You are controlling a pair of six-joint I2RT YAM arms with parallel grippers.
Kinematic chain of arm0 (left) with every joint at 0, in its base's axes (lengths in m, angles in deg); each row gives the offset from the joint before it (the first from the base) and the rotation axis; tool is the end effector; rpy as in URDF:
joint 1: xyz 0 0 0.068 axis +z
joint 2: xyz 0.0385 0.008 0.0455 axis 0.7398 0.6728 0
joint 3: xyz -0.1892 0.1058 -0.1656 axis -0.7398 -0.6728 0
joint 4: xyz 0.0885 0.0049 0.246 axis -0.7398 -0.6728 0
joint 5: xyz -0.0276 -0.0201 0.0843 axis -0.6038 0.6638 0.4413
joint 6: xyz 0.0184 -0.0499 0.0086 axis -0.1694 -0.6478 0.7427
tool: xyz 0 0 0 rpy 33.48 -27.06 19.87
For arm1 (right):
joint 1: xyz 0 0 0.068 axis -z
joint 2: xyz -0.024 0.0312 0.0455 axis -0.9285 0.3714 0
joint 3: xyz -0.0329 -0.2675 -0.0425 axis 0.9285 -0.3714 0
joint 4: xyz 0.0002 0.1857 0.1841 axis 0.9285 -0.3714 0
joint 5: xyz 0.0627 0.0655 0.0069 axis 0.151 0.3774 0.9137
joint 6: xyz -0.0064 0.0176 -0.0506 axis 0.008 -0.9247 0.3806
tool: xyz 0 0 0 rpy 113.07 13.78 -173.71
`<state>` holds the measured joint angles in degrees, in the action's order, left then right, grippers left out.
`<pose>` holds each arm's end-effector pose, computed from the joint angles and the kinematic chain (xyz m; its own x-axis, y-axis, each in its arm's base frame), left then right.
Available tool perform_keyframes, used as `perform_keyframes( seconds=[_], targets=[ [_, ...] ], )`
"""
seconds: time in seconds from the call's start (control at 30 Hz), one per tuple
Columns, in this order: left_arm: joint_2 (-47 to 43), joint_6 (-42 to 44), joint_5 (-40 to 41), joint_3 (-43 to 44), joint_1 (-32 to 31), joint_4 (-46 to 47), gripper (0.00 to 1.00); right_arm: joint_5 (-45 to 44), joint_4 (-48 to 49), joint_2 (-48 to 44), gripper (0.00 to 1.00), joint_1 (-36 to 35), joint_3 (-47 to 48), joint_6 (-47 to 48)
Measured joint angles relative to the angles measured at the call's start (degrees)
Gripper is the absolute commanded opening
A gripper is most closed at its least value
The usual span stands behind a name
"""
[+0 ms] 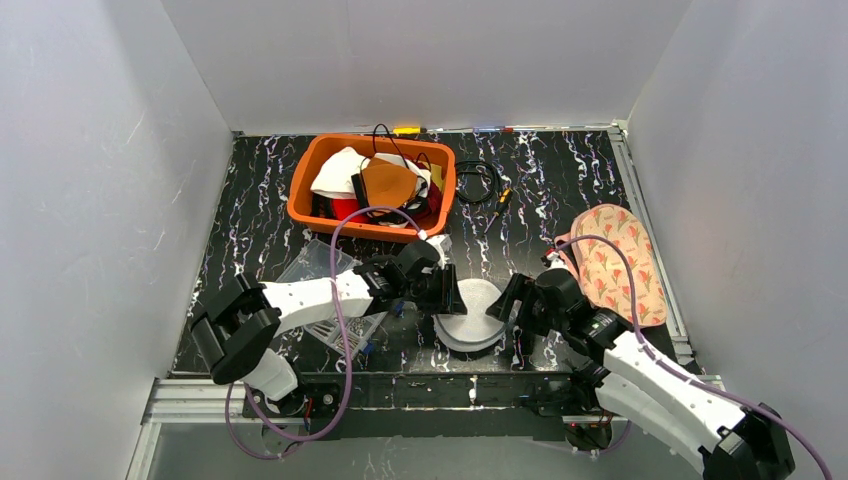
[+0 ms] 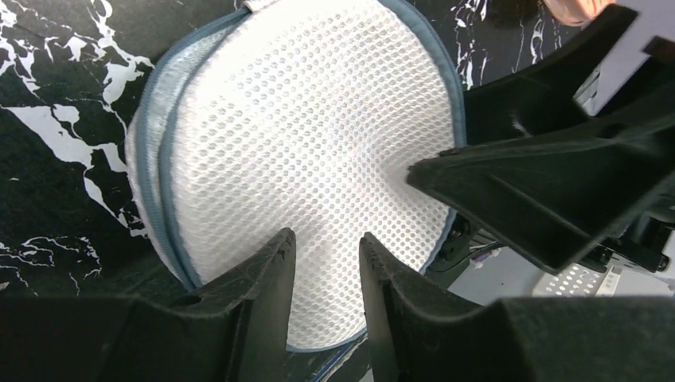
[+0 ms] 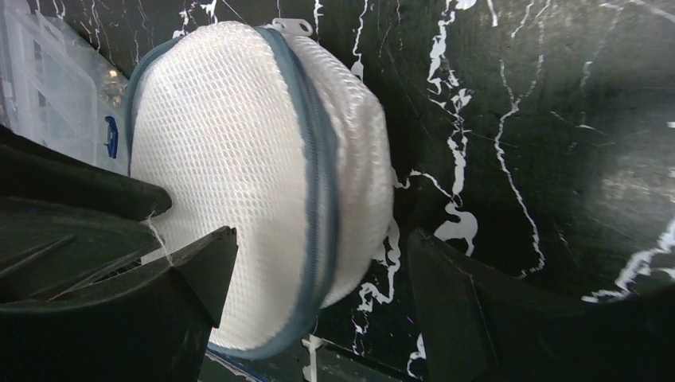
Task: Unzip the laundry bag and remove the bra
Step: Reset both arms
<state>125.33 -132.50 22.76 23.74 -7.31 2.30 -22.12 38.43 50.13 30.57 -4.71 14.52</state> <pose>0.1789 -0.2681 0.2096 -0.8909 -0.0067 -0.4542 0.3447 0.6413 -0.6855 0.1223 0.0930 0.1802 -0.7840 0.3859 -0.4862 0.0345 0.8092 0.5865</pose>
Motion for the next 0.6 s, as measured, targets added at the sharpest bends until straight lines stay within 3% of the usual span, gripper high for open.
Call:
perform_keyframes(
  seconds=[0.17, 0.23, 0.4, 0.6],
  targets=[
    [0.1, -0.2, 0.1, -0.9, 0.0, 0.3, 0.33, -1.2, -6.8, -3.2, 0.84, 0.0, 5.9, 2.8],
    [0.1, -0.2, 0.2, -0.9, -0.1, 0.4, 0.33, -0.5, -7.0, -3.9, 0.78, 0.0, 9.4, 4.3],
    [0.1, -0.2, 0.3, -0.9, -0.1, 0.5, 0.33, 7.1, 0.8, -3.9, 0.56, 0.0, 11.3, 5.5],
    [0.1, -0.2, 1.1, -2.2, -0.1, 1.4, 0.32, 13.0, 10.7, 1.6, 0.47, 0.0, 4.0, 4.0]
  ],
)
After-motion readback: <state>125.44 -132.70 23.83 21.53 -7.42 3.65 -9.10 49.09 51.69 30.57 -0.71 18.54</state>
